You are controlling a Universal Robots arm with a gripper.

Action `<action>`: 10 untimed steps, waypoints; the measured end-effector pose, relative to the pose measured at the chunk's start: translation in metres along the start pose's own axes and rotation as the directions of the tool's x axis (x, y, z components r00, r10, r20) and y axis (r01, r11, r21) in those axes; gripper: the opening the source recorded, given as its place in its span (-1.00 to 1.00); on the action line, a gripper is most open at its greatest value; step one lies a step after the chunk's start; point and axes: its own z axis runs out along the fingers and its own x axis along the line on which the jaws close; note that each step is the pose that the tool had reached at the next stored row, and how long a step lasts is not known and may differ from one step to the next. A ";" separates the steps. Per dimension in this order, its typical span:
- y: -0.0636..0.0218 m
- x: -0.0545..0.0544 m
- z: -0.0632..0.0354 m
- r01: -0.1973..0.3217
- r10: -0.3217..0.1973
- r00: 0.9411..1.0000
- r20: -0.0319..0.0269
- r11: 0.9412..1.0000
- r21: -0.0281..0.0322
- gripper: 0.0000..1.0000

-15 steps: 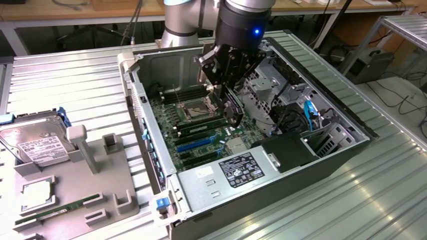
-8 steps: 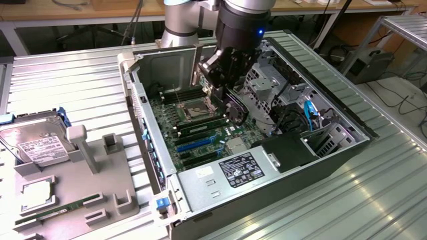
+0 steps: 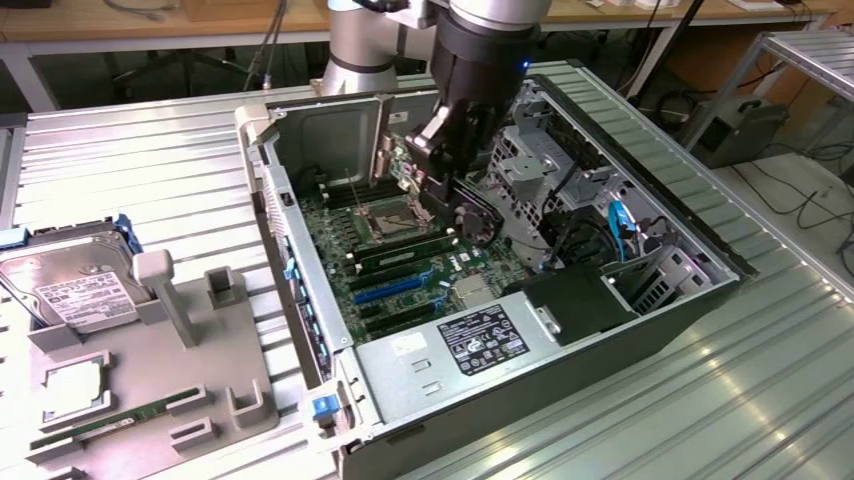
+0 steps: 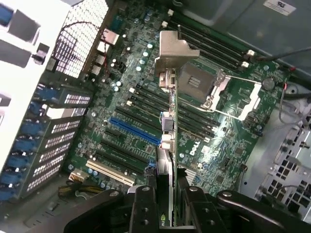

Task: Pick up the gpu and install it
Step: 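Insert the gpu into the slot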

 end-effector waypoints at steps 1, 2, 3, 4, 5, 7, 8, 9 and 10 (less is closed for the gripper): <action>0.0000 0.000 0.0003 0.020 -0.020 1.000 0.000 1.000 0.000 -0.47; 0.0000 0.000 0.0005 0.036 -0.036 0.999 0.000 0.999 0.000 -0.47; 0.0000 0.000 0.0010 0.068 -0.068 0.998 0.000 0.998 0.000 -0.47; 0.0000 0.000 0.0014 0.091 -0.091 0.996 0.000 0.996 0.000 -0.47; 0.0000 0.000 0.0017 0.110 -0.110 0.994 0.000 0.994 0.000 -0.47; 0.0000 0.000 0.0024 0.152 -0.152 0.988 -0.001 0.988 -0.001 -0.47; 0.0000 0.000 0.0030 0.186 -0.186 0.982 -0.001 0.982 -0.001 -0.47; 0.0000 0.000 0.0033 0.206 -0.206 0.979 -0.001 0.979 -0.001 -0.47; 0.0000 0.000 0.0037 0.224 -0.224 0.975 -0.001 0.975 -0.001 -0.47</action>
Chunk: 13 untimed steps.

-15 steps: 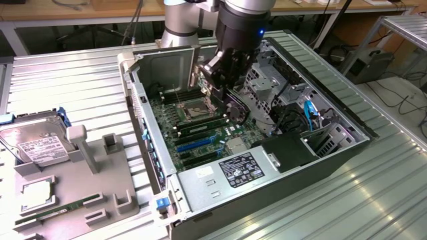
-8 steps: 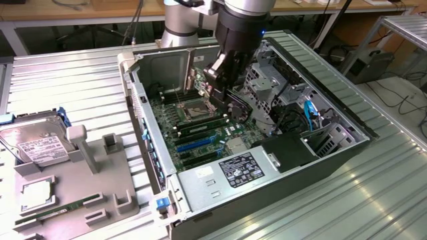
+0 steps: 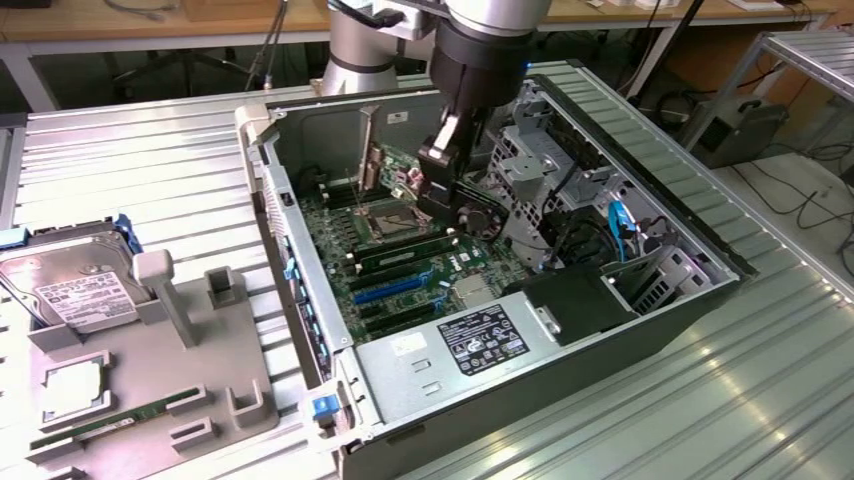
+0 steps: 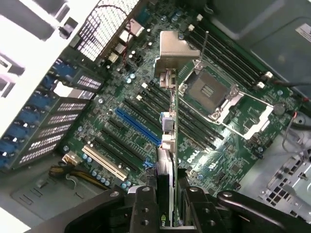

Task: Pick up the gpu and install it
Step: 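Insert the gpu into the slot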

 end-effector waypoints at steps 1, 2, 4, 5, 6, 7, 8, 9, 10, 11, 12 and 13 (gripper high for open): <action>0.0000 0.000 0.0003 0.018 -0.018 1.000 0.000 1.000 0.000 -0.47; 0.0000 0.000 0.0006 0.038 -0.038 0.999 0.000 0.999 0.000 -0.47; 0.0000 0.000 0.0012 0.073 -0.073 0.997 0.000 0.997 0.000 -0.47; 0.0000 0.000 0.0015 0.093 -0.093 0.996 0.000 0.996 0.000 -0.47; 0.0000 0.000 0.0018 0.109 -0.109 0.994 0.000 0.994 0.000 -0.47; 0.0000 0.000 0.0022 0.130 -0.130 0.992 -0.001 0.992 -0.001 -0.47; 0.0000 0.000 0.0025 0.147 -0.147 0.989 -0.001 0.989 -0.001 -0.47; 0.0000 0.000 0.0031 0.183 -0.183 0.983 -0.001 0.983 -0.001 -0.47; 0.0000 0.000 0.0036 0.214 -0.214 0.977 -0.001 0.977 -0.001 -0.47; 0.0000 0.000 0.0047 0.273 -0.273 0.962 -0.001 0.962 -0.001 -0.47; 0.0000 0.000 0.0053 0.301 -0.301 0.954 -0.001 0.954 -0.001 -0.47; 0.0000 0.000 0.0062 0.338 -0.338 0.941 -0.001 0.941 -0.002 -0.47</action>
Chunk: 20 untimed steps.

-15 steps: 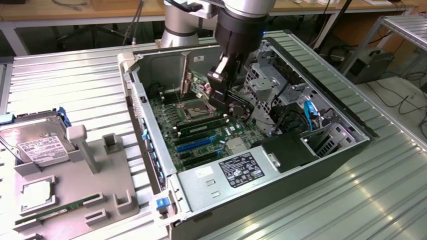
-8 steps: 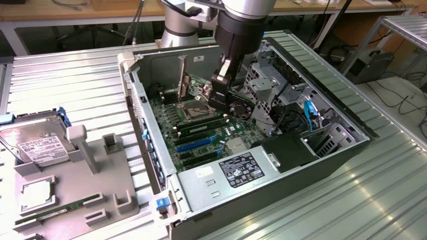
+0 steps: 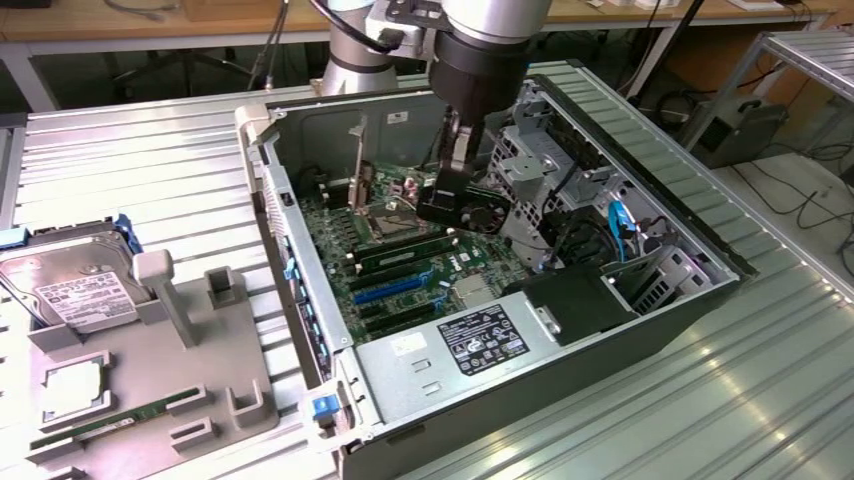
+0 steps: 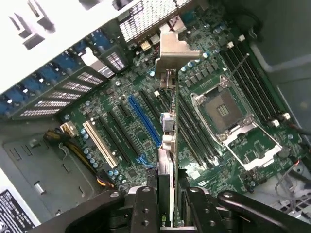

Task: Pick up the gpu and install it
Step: 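Insert the gpu into the slot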

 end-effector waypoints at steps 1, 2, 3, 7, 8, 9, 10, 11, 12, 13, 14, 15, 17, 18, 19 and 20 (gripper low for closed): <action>0.0000 0.000 0.0016 0.052 -0.052 0.999 0.000 0.999 0.000 -0.47; 0.0000 0.000 0.0026 0.083 -0.083 0.997 0.000 0.997 0.000 -0.47; 0.0000 0.000 0.0053 0.145 -0.145 0.989 -0.001 0.989 -0.001 -0.47; -0.0001 0.000 0.0112 0.279 -0.279 0.960 0.001 0.960 -0.002 -0.47; -0.0001 0.000 0.0123 0.305 -0.305 0.952 0.002 0.952 -0.002 -0.47; -0.0001 0.000 0.0134 0.332 -0.332 0.943 0.004 0.943 -0.003 -0.47; -0.0001 0.000 0.0148 0.368 -0.368 0.930 0.005 0.930 -0.003 -0.47; -0.0001 0.000 0.0160 0.401 -0.401 0.916 0.005 0.916 -0.003 -0.47; -0.0001 0.000 0.0168 0.418 -0.418 0.908 0.005 0.908 -0.004 -0.47; -0.0001 0.000 0.0178 0.439 -0.439 0.899 0.005 0.899 -0.004 -0.47; -0.0001 0.000 0.0187 0.457 -0.457 0.889 0.005 0.889 -0.004 -0.47; -0.0001 0.000 0.0195 0.473 -0.473 0.881 0.005 0.881 -0.004 -0.47; -0.0001 0.000 0.0210 0.504 -0.504 0.864 0.005 0.864 -0.004 -0.47; 0.0004 0.001 0.0234 0.515 -0.515 0.857 0.005 0.857 -0.004 -0.47; 0.0003 0.003 0.0257 0.517 -0.517 0.856 0.006 0.856 -0.004 -0.47; 0.0004 0.004 0.0270 0.517 -0.517 0.856 0.006 0.856 -0.004 -0.47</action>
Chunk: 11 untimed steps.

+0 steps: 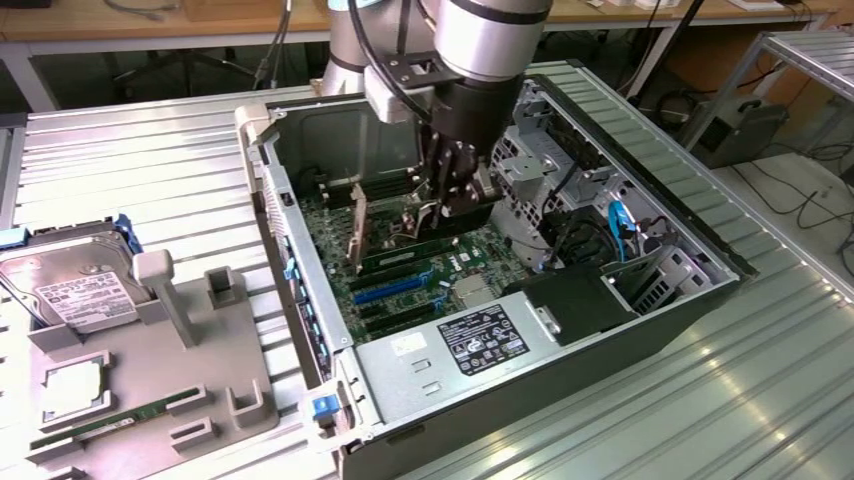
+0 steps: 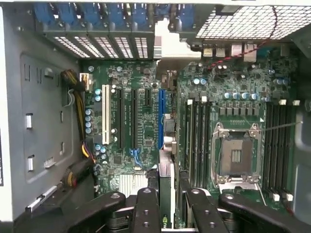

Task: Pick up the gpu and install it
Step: 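Insert the gpu into the slot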

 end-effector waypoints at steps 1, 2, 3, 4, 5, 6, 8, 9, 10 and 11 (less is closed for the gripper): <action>0.0011 0.001 0.0015 0.000 0.000 1.000 0.000 1.000 0.000 -0.47; 0.0055 0.002 0.0048 0.000 0.000 1.000 0.000 1.000 0.000 -0.47; 0.0088 0.002 0.0064 0.000 0.000 1.000 0.000 1.000 0.001 -0.47; 0.0119 0.002 0.0079 0.000 0.000 1.000 0.000 1.000 0.001 -0.47; 0.0184 0.002 0.0110 0.000 0.000 1.000 0.000 1.000 0.002 -0.47; 0.0227 0.002 0.0134 0.000 0.000 1.000 0.000 1.000 0.003 -0.47; 0.0274 0.002 0.0168 0.000 0.000 1.000 0.000 1.000 0.004 -0.47; 0.0290 0.002 0.0184 0.000 0.000 1.000 0.000 1.000 0.004 -0.47; 0.0304 0.002 0.0201 0.000 0.000 1.000 0.000 1.000 0.005 -0.47; 0.0315 0.002 0.0220 0.000 0.000 1.000 0.000 1.000 0.005 -0.47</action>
